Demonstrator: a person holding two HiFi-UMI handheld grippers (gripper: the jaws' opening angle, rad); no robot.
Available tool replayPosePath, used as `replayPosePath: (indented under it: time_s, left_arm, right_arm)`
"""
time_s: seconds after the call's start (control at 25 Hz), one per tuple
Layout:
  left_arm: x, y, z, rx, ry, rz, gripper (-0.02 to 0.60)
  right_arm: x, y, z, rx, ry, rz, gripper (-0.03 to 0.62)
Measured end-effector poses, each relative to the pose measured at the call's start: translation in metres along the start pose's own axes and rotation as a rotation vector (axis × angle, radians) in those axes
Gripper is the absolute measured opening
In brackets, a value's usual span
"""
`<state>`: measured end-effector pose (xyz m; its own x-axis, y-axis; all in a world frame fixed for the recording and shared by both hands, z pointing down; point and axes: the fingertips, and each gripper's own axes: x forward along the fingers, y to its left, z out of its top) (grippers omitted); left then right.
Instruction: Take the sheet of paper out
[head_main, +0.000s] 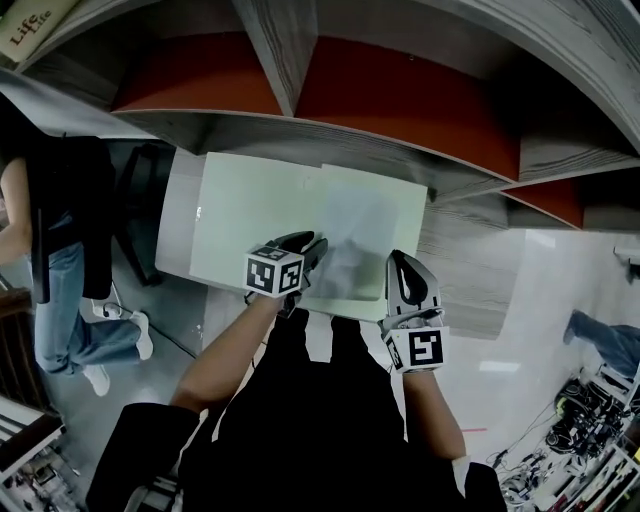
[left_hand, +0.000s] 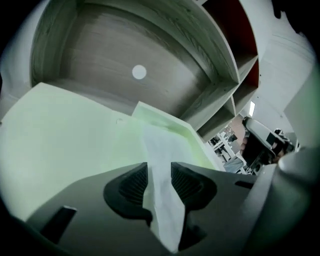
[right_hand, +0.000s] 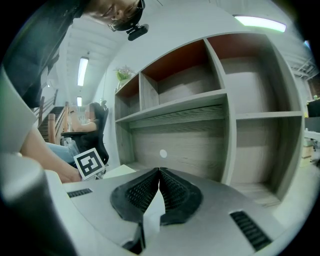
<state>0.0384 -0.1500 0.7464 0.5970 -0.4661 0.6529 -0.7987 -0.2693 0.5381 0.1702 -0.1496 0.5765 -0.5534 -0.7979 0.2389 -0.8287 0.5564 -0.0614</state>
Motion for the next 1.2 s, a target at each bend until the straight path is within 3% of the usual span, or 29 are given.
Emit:
replayPosePath:
  time_s: [0.16,0.76,1.04,1.2]
  left_arm:
    - [0.011,-0.006,-0.007,-0.017,0.055,-0.022,0.147]
    - [0.032,-0.005,-0.008,-0.103,0.104,0.002,0.135]
    - [0.031,0.005,-0.006,-0.085,0.08,0.048,0.025]
    - [0.03,0.008,-0.003,-0.143,0.061,0.017,0.008]
  right_arm:
    - [-0.002,0.0,-0.004,-0.003,0.005,0.017,0.026]
    - [-0.004,-0.003,0.015,0.033,-0.035,0.019,0.026]
    - [0.003,-0.001,0.017,0.033,-0.041,0.024,0.026]
    - [0.006,0.0,0.017,0.034,-0.042,0.023,0.026]
